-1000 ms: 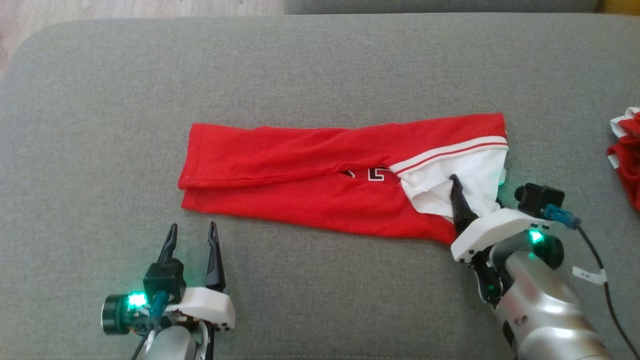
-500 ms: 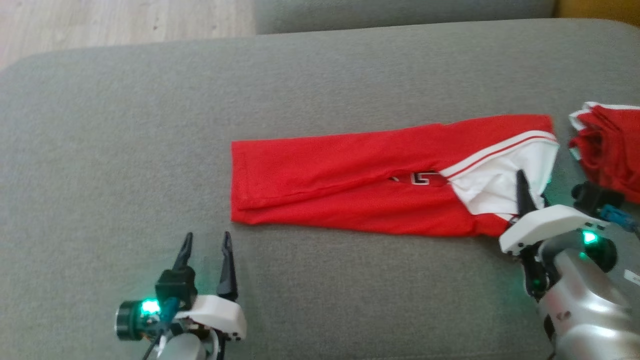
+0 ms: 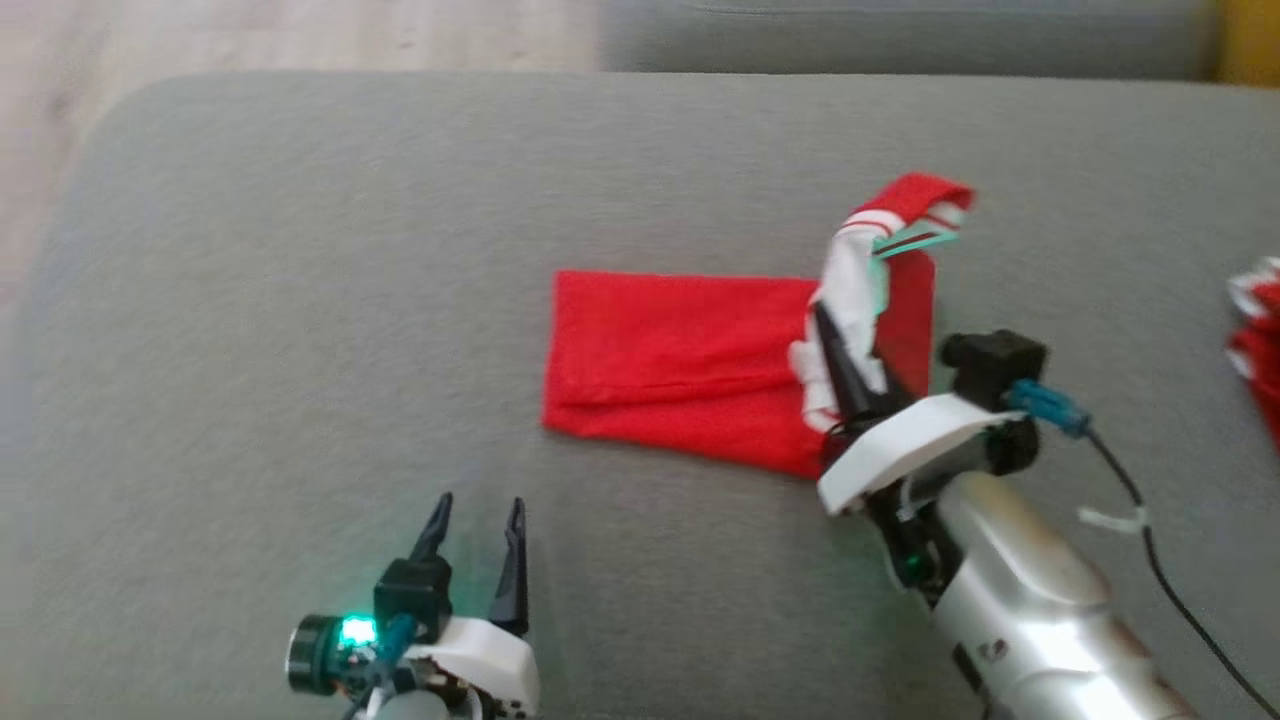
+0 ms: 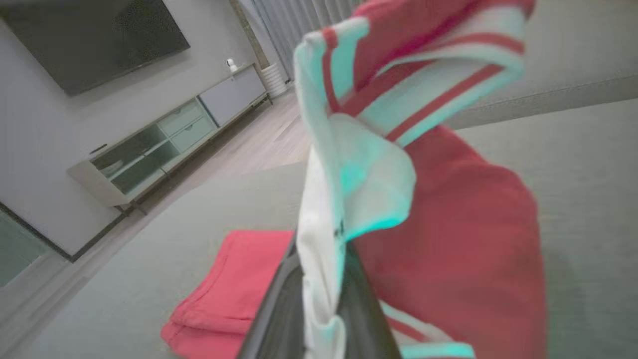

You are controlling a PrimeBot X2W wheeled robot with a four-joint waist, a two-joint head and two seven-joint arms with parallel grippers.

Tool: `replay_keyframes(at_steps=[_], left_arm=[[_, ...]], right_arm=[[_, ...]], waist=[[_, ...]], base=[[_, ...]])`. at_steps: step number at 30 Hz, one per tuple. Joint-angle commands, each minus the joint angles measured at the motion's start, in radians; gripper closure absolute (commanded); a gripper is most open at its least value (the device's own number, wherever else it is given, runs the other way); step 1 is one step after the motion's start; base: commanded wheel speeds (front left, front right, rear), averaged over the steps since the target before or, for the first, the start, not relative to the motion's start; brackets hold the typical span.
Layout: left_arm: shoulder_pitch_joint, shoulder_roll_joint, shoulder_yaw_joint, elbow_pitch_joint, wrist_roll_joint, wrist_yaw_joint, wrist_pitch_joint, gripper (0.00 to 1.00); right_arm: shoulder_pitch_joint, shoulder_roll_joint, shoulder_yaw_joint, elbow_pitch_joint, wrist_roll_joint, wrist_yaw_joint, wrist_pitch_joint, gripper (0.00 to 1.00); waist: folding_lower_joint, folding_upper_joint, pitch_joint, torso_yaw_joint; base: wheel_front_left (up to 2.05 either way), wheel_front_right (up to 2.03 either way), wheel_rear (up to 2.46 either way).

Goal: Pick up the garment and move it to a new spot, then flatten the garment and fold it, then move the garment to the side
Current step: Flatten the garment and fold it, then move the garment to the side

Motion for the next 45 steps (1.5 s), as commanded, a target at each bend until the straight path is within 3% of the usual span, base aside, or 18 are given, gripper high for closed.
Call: replay_keyframes(at_steps=[1,10,11,12,20,31,38,45], left_arm=[[-0.01,0.006,0.018,-0.019,-0.004,0.001,-0.005,0.0],[0.002,0.006,-0.012,-0.024,-0.016,0.01,-0.005,0.0],[0.002,0.006,-0.013,-0.027,-0.016,0.009,-0.005,0.0],[0.001,0.006,-0.014,-0.03,-0.017,0.01,-0.005,0.0],[-0.008,0.006,-0.003,-0.054,-0.009,0.019,-0.005,0.0],[-0.022,0.006,0.093,-0.101,0.037,0.04,-0.005,0.0],[0.048,0.006,0.175,-0.116,0.086,0.043,-0.005,0.0],[0.115,0.006,0.219,-0.128,0.111,0.029,-0.005,0.0]], right_arm=[[-0.043,0.017,0.039,-0.03,0.013,0.003,-0.008,1.0],[-0.094,0.025,0.116,0.037,0.06,0.003,-0.008,1.0],[-0.099,0.026,0.113,0.046,0.058,0.003,-0.008,0.6],[-0.101,0.027,0.11,0.058,0.061,0.003,-0.008,0.0],[-0.105,0.028,0.05,0.05,0.017,0.003,-0.008,0.0],[0.089,0.028,-0.356,-0.07,-0.327,0.003,-0.008,0.0],[0.214,0.028,-0.392,-0.112,-0.379,0.003,-0.008,0.0],[0.284,0.029,-0.376,-0.12,-0.384,0.003,-0.008,0.0]], waist=[[0.0,0.0,-0.001,0.088],[0.0,0.0,0.007,0.284],[0.0,0.0,0.008,0.291],[0.0,0.0,0.009,0.295],[0.0,0.0,0.009,0.228],[0.0,0.0,-0.053,-0.032],[0.0,0.0,-0.105,-0.098],[0.0,0.0,-0.116,-0.107]], base=[[0.0,0.0,0.0],[0.0,0.0,0.0],[0.0,0.0,0.0],[0.0,0.0,0.0],[0.0,0.0,0.0],[0.0,0.0,0.0],[0.0,0.0,0.0],[0.0,0.0,0.0]])
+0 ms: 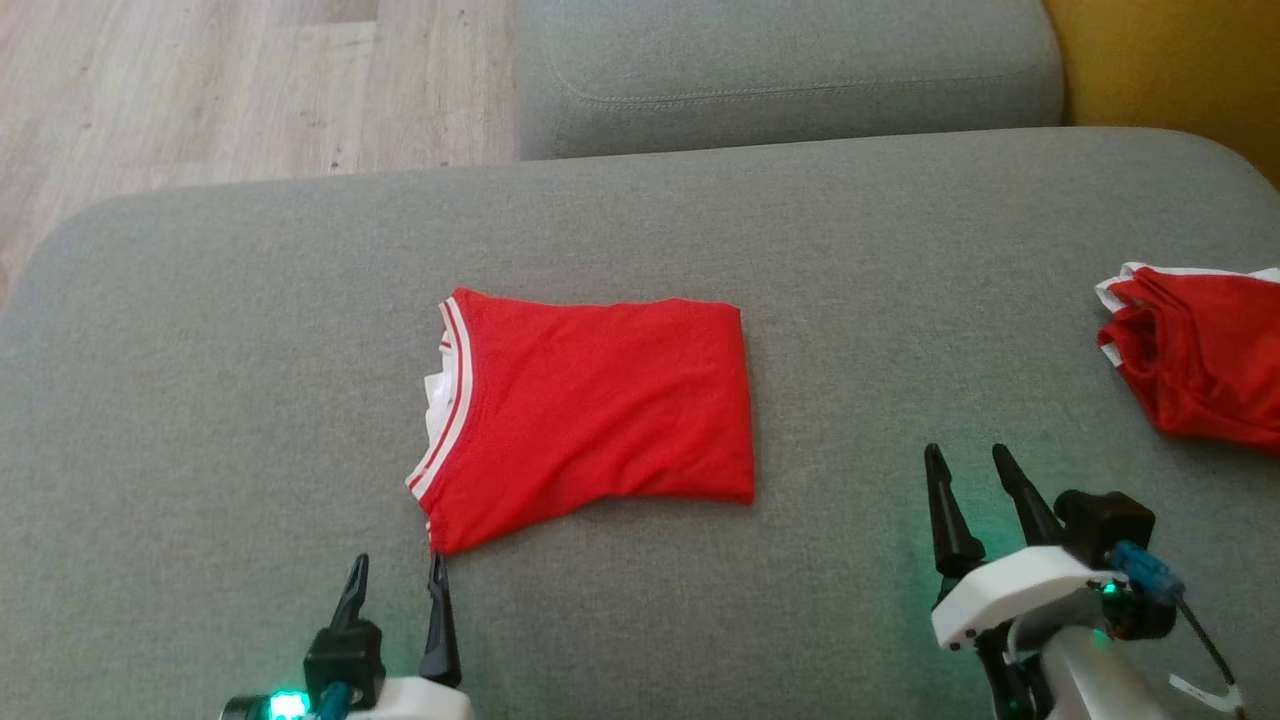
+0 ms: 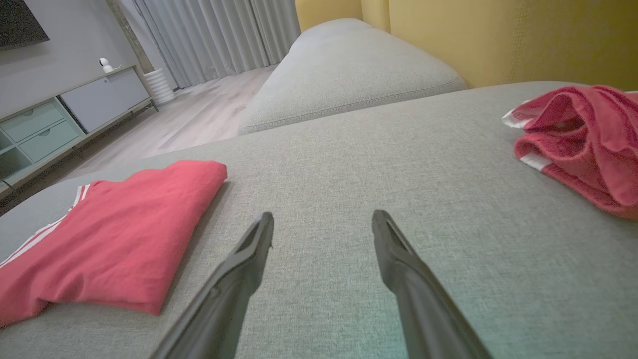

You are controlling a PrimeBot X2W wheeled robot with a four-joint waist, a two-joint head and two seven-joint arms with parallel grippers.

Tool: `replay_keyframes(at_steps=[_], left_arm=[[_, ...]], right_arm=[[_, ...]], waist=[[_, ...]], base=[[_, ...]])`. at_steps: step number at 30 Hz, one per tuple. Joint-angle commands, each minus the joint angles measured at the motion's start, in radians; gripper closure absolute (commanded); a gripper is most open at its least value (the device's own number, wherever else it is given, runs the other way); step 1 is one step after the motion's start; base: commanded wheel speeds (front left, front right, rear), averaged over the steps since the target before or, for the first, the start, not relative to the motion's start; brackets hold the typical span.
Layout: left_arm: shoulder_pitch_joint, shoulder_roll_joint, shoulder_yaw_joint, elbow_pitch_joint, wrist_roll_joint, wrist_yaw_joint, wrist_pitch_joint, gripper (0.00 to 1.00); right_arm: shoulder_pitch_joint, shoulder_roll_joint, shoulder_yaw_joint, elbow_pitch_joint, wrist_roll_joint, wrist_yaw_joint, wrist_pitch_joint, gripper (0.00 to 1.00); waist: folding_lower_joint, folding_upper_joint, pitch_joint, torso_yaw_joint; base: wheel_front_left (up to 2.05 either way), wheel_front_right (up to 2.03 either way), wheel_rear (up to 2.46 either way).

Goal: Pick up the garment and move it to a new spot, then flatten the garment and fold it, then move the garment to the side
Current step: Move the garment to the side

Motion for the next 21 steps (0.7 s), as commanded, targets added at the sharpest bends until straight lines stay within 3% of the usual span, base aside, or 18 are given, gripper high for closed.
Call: replay_keyframes(at_steps=[1,7,11,15,21], left_arm=[[-0.036,0.004,0.037,-0.035,0.013,-0.007,-0.005,0.0],[-0.046,0.004,0.031,-0.042,0.017,-0.013,-0.005,0.0],[-0.06,0.004,0.008,-0.047,0.012,-0.016,-0.005,0.0],[-0.081,0.004,-0.034,-0.044,0.002,-0.025,-0.005,0.0],[-0.116,0.004,-0.097,-0.037,-0.016,-0.031,-0.005,0.0]], right_arm=[[-0.03,0.008,0.03,-0.037,-0.005,0.003,-0.007,0.0],[-0.044,0.008,0.041,-0.041,-0.002,0.003,-0.007,0.0],[-0.081,0.008,0.102,-0.012,0.049,0.003,-0.007,0.0],[-0.179,0.008,0.182,0.033,0.095,0.003,-0.007,0.0],[-0.304,0.008,0.199,0.173,0.114,0.003,-0.007,0.0]], waist=[[0.0002,-0.0001,0.002,0.002],[0.0002,-0.0001,0.01,0.018],[0.0002,-0.0001,0.035,0.043],[0.0002,-0.0001,0.073,0.094],[0.0002,-0.0001,0.119,0.188]], base=[[0.0,0.0,0.0],[0.0,0.0,0.0],[0.0,0.0,0.0],[0.0,0.0,0.0],[0.0,0.0,0.0]])
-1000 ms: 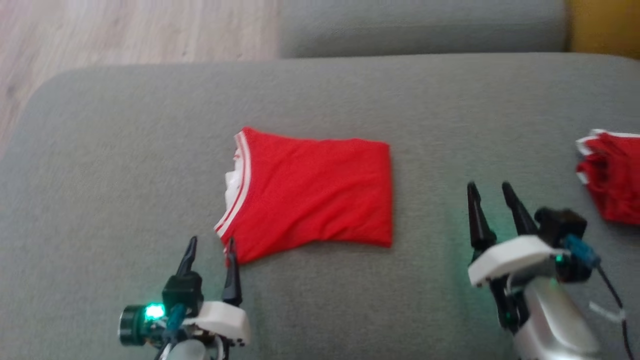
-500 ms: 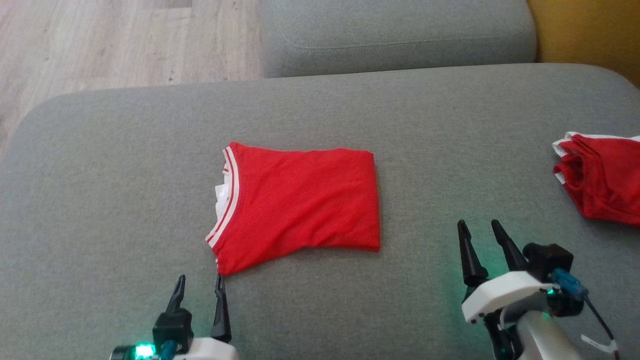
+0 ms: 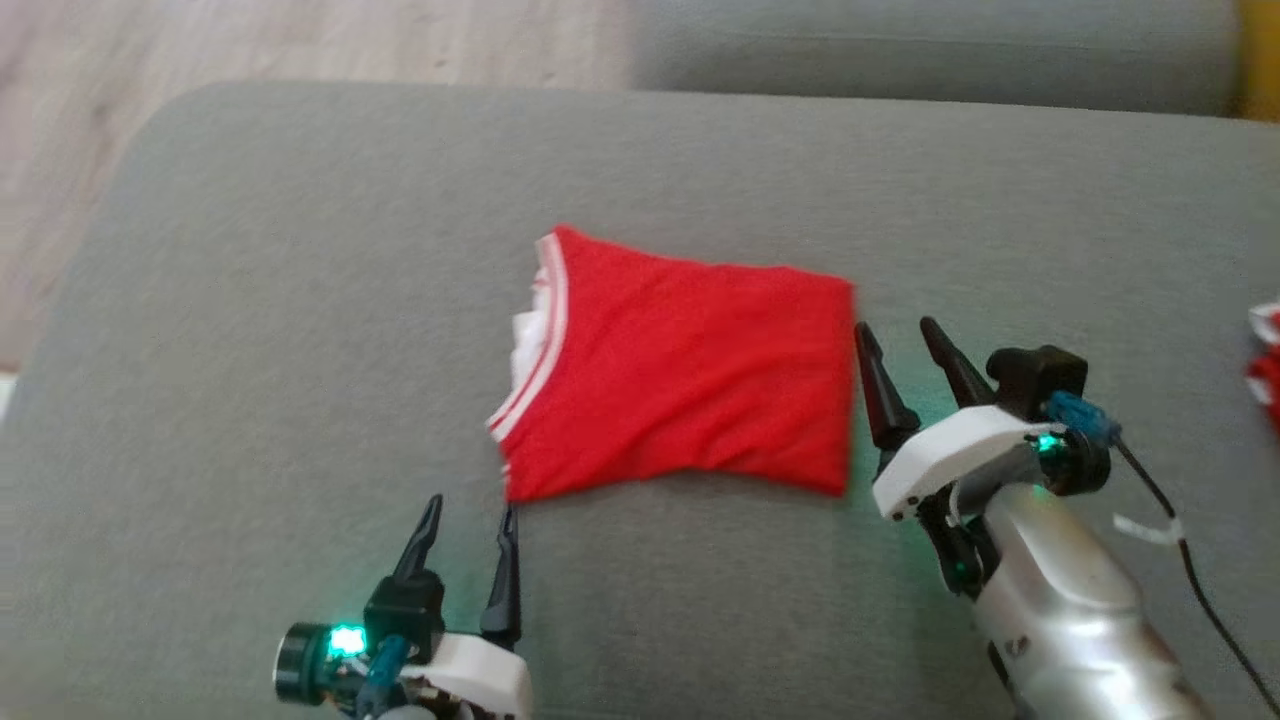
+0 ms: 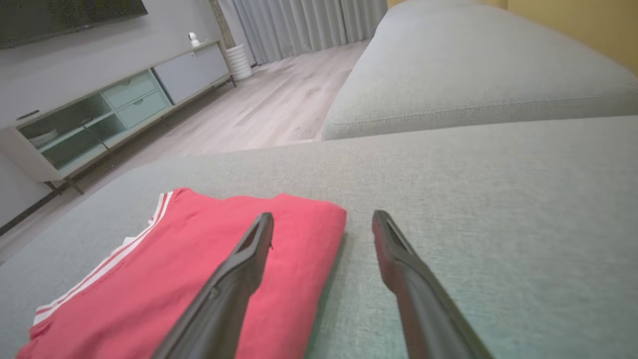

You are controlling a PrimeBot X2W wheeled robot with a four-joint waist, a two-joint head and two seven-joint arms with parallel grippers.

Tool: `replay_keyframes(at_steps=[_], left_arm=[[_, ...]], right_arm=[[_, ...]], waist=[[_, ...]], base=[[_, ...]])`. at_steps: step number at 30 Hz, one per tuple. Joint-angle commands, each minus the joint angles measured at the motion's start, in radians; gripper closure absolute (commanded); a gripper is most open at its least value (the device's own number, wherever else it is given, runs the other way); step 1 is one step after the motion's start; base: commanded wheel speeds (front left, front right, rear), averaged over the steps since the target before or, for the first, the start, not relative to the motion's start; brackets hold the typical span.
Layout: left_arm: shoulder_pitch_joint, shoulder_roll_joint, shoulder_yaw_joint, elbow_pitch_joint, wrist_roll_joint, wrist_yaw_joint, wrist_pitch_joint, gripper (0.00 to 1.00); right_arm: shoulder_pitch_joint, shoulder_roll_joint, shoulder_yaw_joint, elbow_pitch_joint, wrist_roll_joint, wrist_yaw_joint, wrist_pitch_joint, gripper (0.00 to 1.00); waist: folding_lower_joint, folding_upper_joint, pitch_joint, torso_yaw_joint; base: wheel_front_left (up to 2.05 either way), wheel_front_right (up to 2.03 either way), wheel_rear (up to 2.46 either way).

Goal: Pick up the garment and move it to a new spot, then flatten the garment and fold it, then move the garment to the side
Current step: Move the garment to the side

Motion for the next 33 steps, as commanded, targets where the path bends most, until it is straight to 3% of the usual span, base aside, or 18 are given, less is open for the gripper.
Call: replay_keyframes(at_steps=[1,6,9,10,11,12,17,28,33], left_arm=[[-0.043,0.004,0.014,-0.022,-0.013,0.004,-0.005,0.0],[-0.063,0.004,-0.018,-0.014,-0.02,0.011,-0.005,0.0],[-0.067,0.004,-0.019,-0.019,-0.022,0.017,-0.005,0.0],[-0.066,0.004,-0.017,-0.02,-0.023,0.019,-0.005,0.0],[-0.065,0.004,-0.012,-0.022,-0.023,0.022,-0.005,0.0],[-0.062,0.004,-0.007,-0.022,-0.023,0.024,-0.005,0.0],[-0.054,0.004,0.009,-0.019,-0.015,0.015,-0.005,0.0],[-0.075,0.004,-0.003,-0.019,-0.036,0.003,-0.005,0.0],[-0.082,0.004,0.001,-0.017,-0.051,0.013,-0.005,0.0]], right_arm=[[-0.032,0.005,0.025,0.037,0.002,0.003,-0.005,0.0],[-0.09,0.005,-0.001,0.233,-0.016,0.003,-0.005,0.0],[-0.092,0.005,0.021,0.281,0.018,0.003,-0.004,0.0],[-0.088,0.005,0.039,0.278,0.038,0.003,-0.004,0.31],[-0.082,0.005,0.057,0.267,0.06,0.003,-0.005,0.92],[-0.077,0.005,0.073,0.257,0.079,0.003,-0.005,1.0],[-0.057,0.005,0.075,0.16,0.101,0.003,-0.006,1.0],[0.014,0.005,0.151,0.028,0.142,0.003,-0.007,1.0],[0.016,0.005,0.172,0.013,0.149,0.003,-0.007,1.0]], waist=[[-0.0001,0.0,0.042,0.07],[-0.0001,0.0,0.073,0.141],[-0.0001,0.0,0.085,0.156],[-0.0001,0.0,0.086,0.155],[-0.0001,0.0,0.086,0.149],[-0.0001,0.0,0.083,0.14],[-0.0001,0.0,0.053,0.032],[-0.0001,0.0,-0.002,-0.394],[-0.0001,0.0,-0.003,-0.529]], base=[[0.0,0.0,0.0],[0.0,0.0,0.0],[0.0,0.0,0.0],[0.0,0.0,0.0],[0.0,0.0,0.0],[0.0,0.0,0.0],[0.0,0.0,0.0],[0.0,0.0,0.0],[0.0,0.0,0.0]])
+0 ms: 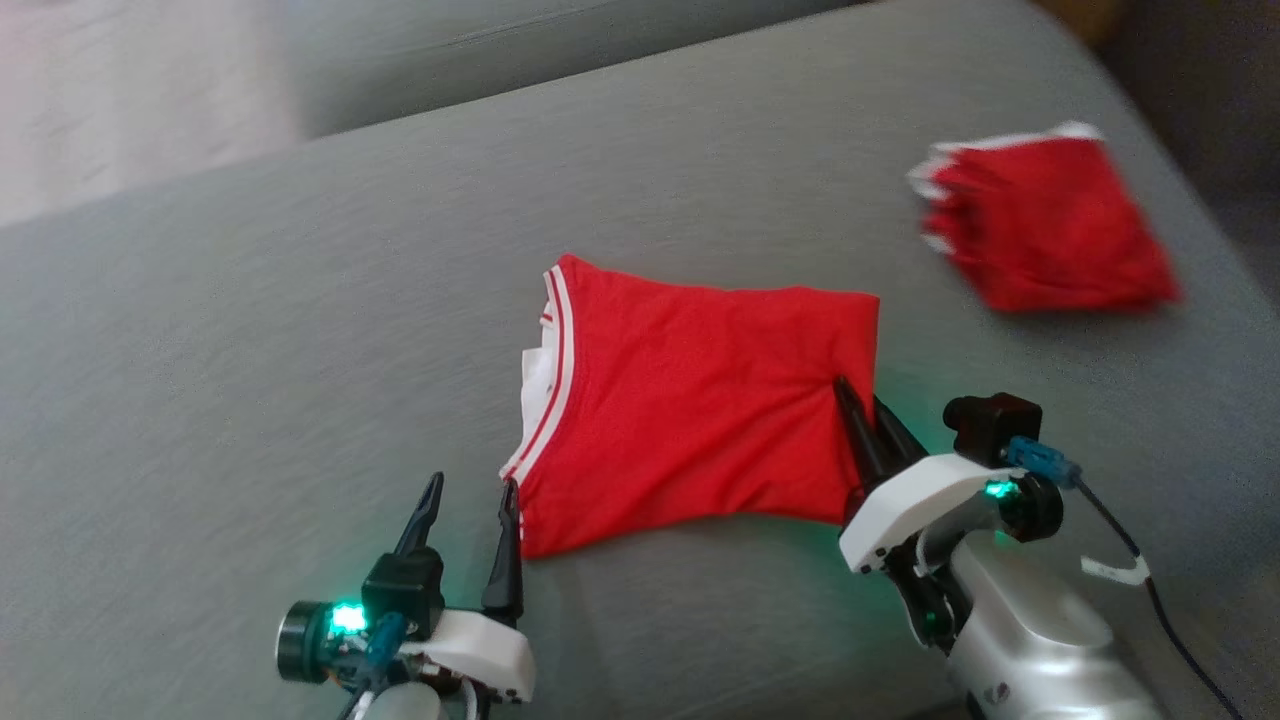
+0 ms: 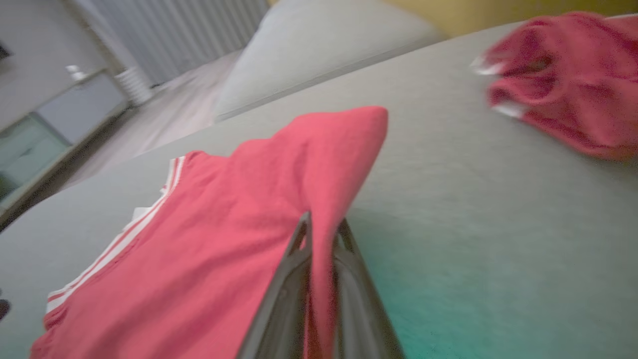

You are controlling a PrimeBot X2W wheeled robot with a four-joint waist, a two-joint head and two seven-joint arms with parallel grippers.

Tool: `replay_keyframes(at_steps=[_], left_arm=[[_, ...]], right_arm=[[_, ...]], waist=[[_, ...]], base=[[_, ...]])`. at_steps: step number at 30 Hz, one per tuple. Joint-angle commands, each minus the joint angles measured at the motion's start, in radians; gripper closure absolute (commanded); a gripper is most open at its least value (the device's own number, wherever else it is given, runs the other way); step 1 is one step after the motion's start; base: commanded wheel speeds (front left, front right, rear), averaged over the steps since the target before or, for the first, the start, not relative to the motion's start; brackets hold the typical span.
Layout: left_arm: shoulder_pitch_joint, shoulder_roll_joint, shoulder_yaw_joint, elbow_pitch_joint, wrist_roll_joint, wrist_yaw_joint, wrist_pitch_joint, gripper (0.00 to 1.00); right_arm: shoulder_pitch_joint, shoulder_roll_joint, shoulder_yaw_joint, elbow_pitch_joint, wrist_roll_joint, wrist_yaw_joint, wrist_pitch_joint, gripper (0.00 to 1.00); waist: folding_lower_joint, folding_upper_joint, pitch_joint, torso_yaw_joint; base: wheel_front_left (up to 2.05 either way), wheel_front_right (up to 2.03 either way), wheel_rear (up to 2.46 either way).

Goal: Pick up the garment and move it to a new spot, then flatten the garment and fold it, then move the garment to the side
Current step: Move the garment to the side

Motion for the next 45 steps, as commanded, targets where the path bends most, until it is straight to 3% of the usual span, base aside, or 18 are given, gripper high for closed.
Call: replay_keyframes(at_steps=[1,6,14,18,26,27,28,31,35,39,45], left_arm=[[-0.035,0.004,0.035,-0.024,-0.007,0.007,-0.005,0.0],[-0.038,0.004,0.044,-0.011,-0.006,0.011,-0.005,0.0],[-0.061,0.004,0.026,0.01,0.001,0.004,-0.005,0.0],[-0.076,0.004,0.026,0.018,0.019,0.001,-0.005,0.0],[-0.103,0.004,0.035,0.024,0.045,-0.006,-0.005,0.0],[-0.106,0.004,0.034,0.023,0.047,-0.006,-0.005,0.0],[-0.109,0.004,0.035,0.022,0.049,-0.005,-0.005,0.0],[-0.114,0.004,0.039,0.018,0.052,-0.005,-0.005,0.0],[-0.112,0.004,0.055,0.01,0.055,0.001,-0.005,0.0],[-0.101,0.004,0.076,-0.006,0.058,0.005,-0.005,0.0],[-0.08,0.004,0.108,-0.025,0.055,0.01,-0.005,0.0]], right_arm=[[-0.009,0.005,0.021,-0.031,0.005,0.003,-0.007,1.0],[-0.049,0.005,0.005,-0.016,-0.035,0.003,-0.007,1.0],[-0.196,-0.04,-0.02,0.004,-0.122,0.003,-0.007,1.0],[-0.32,-0.116,-0.041,0.066,-0.159,0.003,-0.007,1.0],[-0.548,-0.363,-0.133,0.283,-0.295,0.003,-0.007,1.0],[-0.564,-0.387,-0.163,0.312,-0.311,0.003,-0.007,0.92],[-0.577,-0.409,-0.191,0.334,-0.331,0.003,-0.007,0.0],[-0.589,-0.438,-0.278,0.354,-0.389,0.003,-0.007,0.0],[-0.551,-0.408,-0.389,0.298,-0.464,0.003,-0.007,0.0],[-0.467,-0.301,-0.482,0.18,-0.503,0.003,-0.007,0.0],[-0.289,-0.13,-0.513,-0.008,-0.522,0.003,-0.007,0.0]], waist=[[0.0,0.0,-0.02,-0.172],[0.0,0.0,-0.004,-0.223],[0.0,0.0,0.033,-0.18],[0.0,0.0,0.065,-0.129],[0.0,0.0,0.127,-0.01],[0.0,0.0,0.132,0.002],[0.0,0.0,0.135,0.011],[0.0,0.0,0.14,0.034],[0.0,0.0,0.137,0.048],[0.0,0.0,0.124,0.056],[0.0,0.0,0.091,0.085]], base=[[0.0,0.0,0.0],[0.0,0.0,0.0],[0.0,0.0,0.0],[0.0,0.0,0.0],[0.0,0.0,0.0],[0.0,0.0,0.0],[0.0,0.0,0.0],[0.0,0.0,0.0],[0.0,0.0,0.0],[0.0,0.0,0.0],[0.0,0.0,0.0]])
